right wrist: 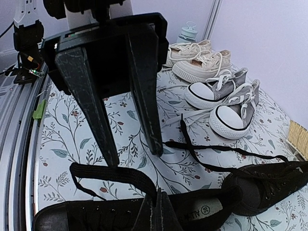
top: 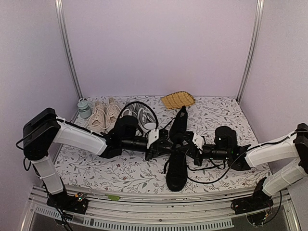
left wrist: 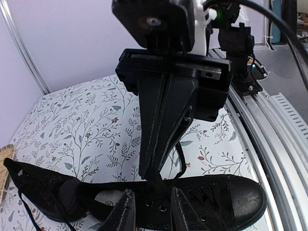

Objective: Tie the shoes
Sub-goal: Fold the shoelace.

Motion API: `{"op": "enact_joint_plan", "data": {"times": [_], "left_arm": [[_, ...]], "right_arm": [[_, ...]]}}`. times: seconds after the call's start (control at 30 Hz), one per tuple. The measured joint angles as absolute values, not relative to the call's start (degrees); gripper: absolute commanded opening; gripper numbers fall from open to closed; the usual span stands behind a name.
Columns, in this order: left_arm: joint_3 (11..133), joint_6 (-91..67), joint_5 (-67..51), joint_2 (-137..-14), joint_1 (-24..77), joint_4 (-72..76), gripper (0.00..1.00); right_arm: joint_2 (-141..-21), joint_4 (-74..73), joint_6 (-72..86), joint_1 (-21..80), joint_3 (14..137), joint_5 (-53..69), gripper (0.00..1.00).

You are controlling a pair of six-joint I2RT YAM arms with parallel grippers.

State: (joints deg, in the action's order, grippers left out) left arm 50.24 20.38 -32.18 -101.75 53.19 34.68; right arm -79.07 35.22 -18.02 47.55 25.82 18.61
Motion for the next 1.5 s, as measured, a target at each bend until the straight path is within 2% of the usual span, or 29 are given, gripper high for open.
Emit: {"op": "enact_joint_plan", "data": {"times": [0.07,0.17,0.37,0.8,0.87,0.93,1.0,1.1,1.3,1.37,1.5], "left_arm": [[50.8,20.7,-32.1,-102.9,53.2,34.6,0.17],[51.4,21.3,-31.0,-104.7,53.2,35.0,0.16],[51.5,21.5,-28.9,-106.0,53.4,37.3,0.19],[52.6,25.1,-27.6,-106.5,54.9,38.5,0.18],[52.6,25.6,-27.6,-106.5,55.0,38.3,0.13],[52.7,26.1,-27.7,-106.5,55.1,38.0,0.01],[52.9,26.3,-27.6,-106.5,55.4,37.5,0.0],[53.0,26.8,-27.4,-106.5,55.6,37.4,0.0],[51.7,23.6,-24.6,-106.5,55.9,41.2,0.0],[50.7,22.2,-23.0,-106.5,56.0,42.9,0.0],[50.2,20.2,-20.6,-106.5,56.4,44.3,0.0]], "right_arm": [[-79.1,35.2,-18.0,47.5,25.8,18.7,0.0],[-79.2,35.3,-18.0,47.5,25.8,19.0,0.0],[-79.6,35.6,-18.1,47.5,25.8,19.3,0.0],[-80.1,36.1,-18.9,47.1,25.8,20.1,0.0],[-80.1,36.0,-18.9,47.1,25.8,20.1,0.0],[-80.1,36.1,-19.0,47.0,25.8,20.1,0.0],[-80.1,36.0,-19.1,46.8,25.8,20.0,0.01],[-80.1,35.8,-19.3,46.7,25.8,20.1,0.19],[-77.6,30.0,-18.8,46.4,26.3,15.9,0.67],[-73.7,24.9,-17.8,46.0,27.1,13.0,0.7],[-67.2,8.4,-10.7,43.5,35.6,4.5,0.65]]}}
